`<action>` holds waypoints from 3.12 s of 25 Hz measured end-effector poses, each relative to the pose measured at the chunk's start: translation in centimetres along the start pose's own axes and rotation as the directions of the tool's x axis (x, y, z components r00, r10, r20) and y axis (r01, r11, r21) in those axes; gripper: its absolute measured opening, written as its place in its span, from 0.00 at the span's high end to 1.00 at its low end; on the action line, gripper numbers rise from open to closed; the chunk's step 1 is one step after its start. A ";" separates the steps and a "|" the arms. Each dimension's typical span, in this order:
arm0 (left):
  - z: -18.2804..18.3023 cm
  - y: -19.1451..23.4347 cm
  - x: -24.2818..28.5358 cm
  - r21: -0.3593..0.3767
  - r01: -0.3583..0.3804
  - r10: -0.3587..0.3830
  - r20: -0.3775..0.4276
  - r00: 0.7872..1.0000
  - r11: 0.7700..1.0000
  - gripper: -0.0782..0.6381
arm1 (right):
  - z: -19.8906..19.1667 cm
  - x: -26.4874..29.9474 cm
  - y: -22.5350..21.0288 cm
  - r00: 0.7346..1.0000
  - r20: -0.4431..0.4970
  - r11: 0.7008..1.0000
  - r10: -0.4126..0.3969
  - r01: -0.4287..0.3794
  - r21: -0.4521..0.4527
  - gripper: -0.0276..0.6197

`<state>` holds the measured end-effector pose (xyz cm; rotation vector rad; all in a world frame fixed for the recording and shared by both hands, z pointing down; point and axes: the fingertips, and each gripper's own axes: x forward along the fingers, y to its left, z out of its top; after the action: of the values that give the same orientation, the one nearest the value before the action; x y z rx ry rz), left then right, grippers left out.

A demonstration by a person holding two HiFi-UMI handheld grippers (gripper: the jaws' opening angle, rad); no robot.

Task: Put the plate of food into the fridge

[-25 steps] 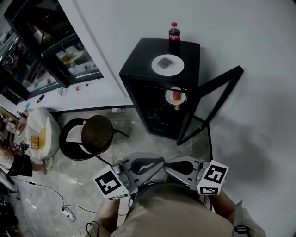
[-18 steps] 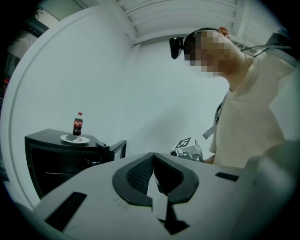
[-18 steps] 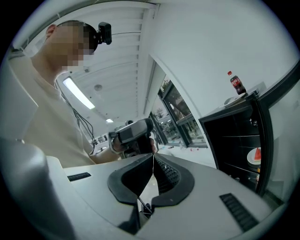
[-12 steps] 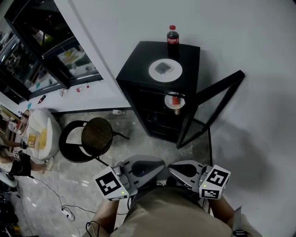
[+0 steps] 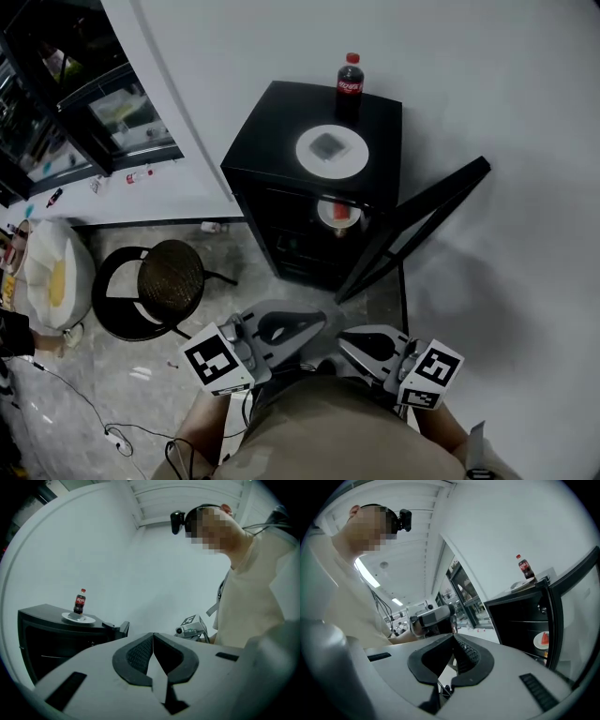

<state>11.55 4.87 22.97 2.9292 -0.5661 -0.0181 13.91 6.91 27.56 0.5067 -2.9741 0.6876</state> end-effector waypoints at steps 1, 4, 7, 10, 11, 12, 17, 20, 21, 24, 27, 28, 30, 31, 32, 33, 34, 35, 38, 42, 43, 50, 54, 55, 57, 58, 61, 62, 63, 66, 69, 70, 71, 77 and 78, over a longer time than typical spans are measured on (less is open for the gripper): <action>0.1 0.7 -0.2 -0.002 0.004 -0.004 0.005 1.000 1.000 0.88 | 0.4 0.5 -0.4 1.000 0.006 1.000 -0.012 0.012 -0.011 0.93; 0.5 3.0 -0.9 -0.007 0.013 -0.013 0.020 1.000 1.000 0.88 | 1.6 1.9 -1.3 1.000 0.013 0.999 -0.026 0.026 -0.018 0.93; 1.1 5.2 -1.6 0.003 0.021 -0.021 0.030 0.999 1.000 0.88 | 2.7 3.5 -2.0 1.000 0.021 1.000 -0.021 0.021 0.013 0.93; 1.2 7.0 -2.2 0.009 0.031 -0.031 0.031 0.999 0.999 0.88 | 3.1 5.0 -2.7 0.999 0.010 0.999 -0.038 0.037 0.027 0.93; 1.2 7.6 -2.4 0.007 0.036 -0.037 0.031 0.999 0.999 0.88 | 3.2 5.5 -2.9 0.999 0.000 0.999 -0.048 0.048 0.020 0.93; 1.2 8.1 -2.6 0.006 0.043 -0.043 0.029 0.999 0.999 0.88 | 3.2 6.0 -3.1 0.998 -0.009 0.998 -0.058 0.058 0.013 0.93; 0.8 10.5 -3.3 0.013 0.089 -0.089 0.003 0.996 0.996 0.88 | 3.9 7.9 -4.0 0.993 0.001 0.993 -0.114 0.114 0.016 0.93; 1.3 12.0 -3.3 0.008 0.110 -0.110 -0.012 0.994 0.994 0.88 | 4.5 8.7 -5.0 0.987 0.005 0.987 -0.158 0.158 0.008 0.93; 1.4 12.5 -3.3 0.005 0.116 -0.116 -0.018 0.993 0.993 0.88 | 4.7 9.0 -5.3 0.985 0.010 0.985 -0.170 0.170 0.011 0.93; 1.4 13.9 -3.4 0.011 0.144 -0.143 -0.033 0.989 0.990 0.88 | 4.6 9.7 -5.8 0.978 0.018 0.978 -0.209 0.209 0.023 0.93; 1.3 14.9 -3.4 0.015 0.156 -0.155 -0.065 0.986 0.988 0.88 | 4.0 10.0 -5.9 0.969 0.013 0.969 -0.246 0.246 0.027 0.93; 1.3 15.0 -3.5 0.015 0.157 -0.155 -0.074 0.985 0.988 0.88 | 3.9 10.1 -5.8 0.967 0.011 0.966 -0.256 0.255 0.033 0.93; 1.9 15.7 -3.6 0.025 0.150 -0.148 -0.074 0.986 0.988 0.88 | 4.3 10.1 -6.0 0.964 0.010 0.963 -0.267 0.267 0.029 0.93; 2.1 16.3 -3.5 0.041 0.145 -0.142 -0.061 0.988 0.989 0.88 | 4.5 10.1 -6.6 0.963 0.010 0.963 -0.268 0.268 0.017 0.93; 1.9 16.9 -3.1 0.058 0.140 -0.137 -0.046 0.990 0.989 0.88 | 4.4 10.1 -7.6 0.963 0.009 0.964 -0.268 0.268 0.003 0.93; 1.2 17.4 -2.6 0.070 0.136 -0.134 -0.039 0.990 0.988 0.88 | 3.8 10.0 -8.7 0.964 0.010 0.964 -0.267 0.267 -0.007 0.93; 0.1 17.8 -2.1 0.077 0.133 -0.130 -0.046 0.990 0.988 0.88 | 3.0 9.8 -9.7 0.964 0.011 0.964 -0.266 0.266 -0.009 0.93; -0.8 18.1 -1.8 0.081 0.130 -0.125 -0.062 0.990 0.988 0.88 | 2.2 9.8 -10.5 0.965 0.011 0.965 -0.263 0.263 -0.008 0.93; -1.5 18.3 -1.2 0.079 0.108 -0.099 -0.110 0.989 0.991 0.88 | 1.5 9.8 -10.8 0.970 0.000 0.970 -0.242 0.242 -0.008 0.93; -0.6 18.5 0.0 0.068 0.073 -0.064 -0.117 0.991 0.995 0.88 | 2.1 8.8 -11.5 0.978 -0.010 0.978 -0.206 0.206 0.012 0.93; -0.4 18.7 0.3 0.064 0.063 -0.056 -0.116 0.992 0.996 0.88 | 2.4 8.7 -11.8 0.980 -0.011 0.980 -0.197 0.197 0.011 0.93; 0.9 20.4 1.9 0.063 0.019 -0.012 -0.124 0.992 0.998 0.88 | 4.7 8.9 -12.8 0.990 -0.035 0.991 -0.135 0.135 -0.005 0.93; 1.3 21.3 2.3 0.078 0.005 0.006 -0.144 0.990 0.997 0.88 | 5.4 9.1 -13.2 0.993 -0.051 0.995 -0.104 0.103 -0.017 0.93; 1.4 21.5 2.4 0.078 0.003 0.009 -0.148 0.989 0.997 0.88 | 5.6 9.2 -13.3 0.994 -0.052 0.995 -0.099 0.098 -0.019 0.93; 1.6 21.9 2.5 0.077 -0.002 0.013 -0.148 0.989 0.997 0.88 | 5.9 9.4 -13.4 0.994 -0.058 0.996 -0.094 0.093 -0.012 0.93; 1.7 22.1 2.5 0.078 -0.003 0.014 -0.148 0.989 0.997 0.88 | 5.9 9.4 -13.5 0.993 -0.064 0.995 -0.095 0.096 0.001 0.93; 1.5 22.5 2.8 0.084 0.000 0.013 -0.159 0.987 0.997 0.88 | 5.7 9.6 -13.8 0.992 -0.074 0.994 -0.101 0.104 0.041 0.93; 1.4 22.5 2.9 0.086 0.003 0.012 -0.163 0.986 0.996 0.88 | 5.6 9.6 -13.9 0.992 -0.075 0.994 -0.100 0.104 0.045 0.93; 1.3 22.5 3.0 0.092 0.005 0.011 -0.168 0.986 0.996 0.88 | 5.4 9.5 -14.0 0.992 -0.075 0.994 -0.098 0.102 0.044 0.93; 0.8 22.2 3.4 0.136 0.013 0.014 -0.192 0.981 0.991 0.88 | 5.0 9.4 -14.0 0.993 -0.069 0.995 -0.093 0.096 0.038 0.93; 0.6 21.9 3.6 0.190 0.036 0.009 -0.229 0.973 0.981 0.88 | 4.9 9.4 -13.8 0.993 -0.068 0.995 -0.094 0.097 0.038 0.93; 0.6 21.8 3.6 0.212 0.051 0.003 -0.249 0.969 0.976 0.88 | 5.0 9.6 -13.8 0.993 -0.069 0.994 -0.096 0.098 0.039 0.93; 0.6 21.7 3.6 0.237 0.071 -0.005 -0.270 0.963 0.969 0.87 | 5.1 9.7 -13.7 0.993 -0.070 0.994 -0.097 0.099 0.039 0.93; 1.3 21.5 4.5 0.438 0.160 0.013 -0.367 0.930 0.885 0.54 | 5.7 10.2 -13.7 0.993 -0.083 0.997 -0.082 0.082 -0.004 0.93; 1.3 21.8 4.7 0.479 0.163 0.038 -0.382 0.923 0.862 0.52 | 5.8 10.3 -13.7 0.993 -0.084 0.997 -0.080 0.080 -0.009 0.93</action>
<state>7.84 -17.07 25.20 3.3044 -0.4606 0.7958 8.84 -10.34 29.34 0.5782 -2.8591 0.6760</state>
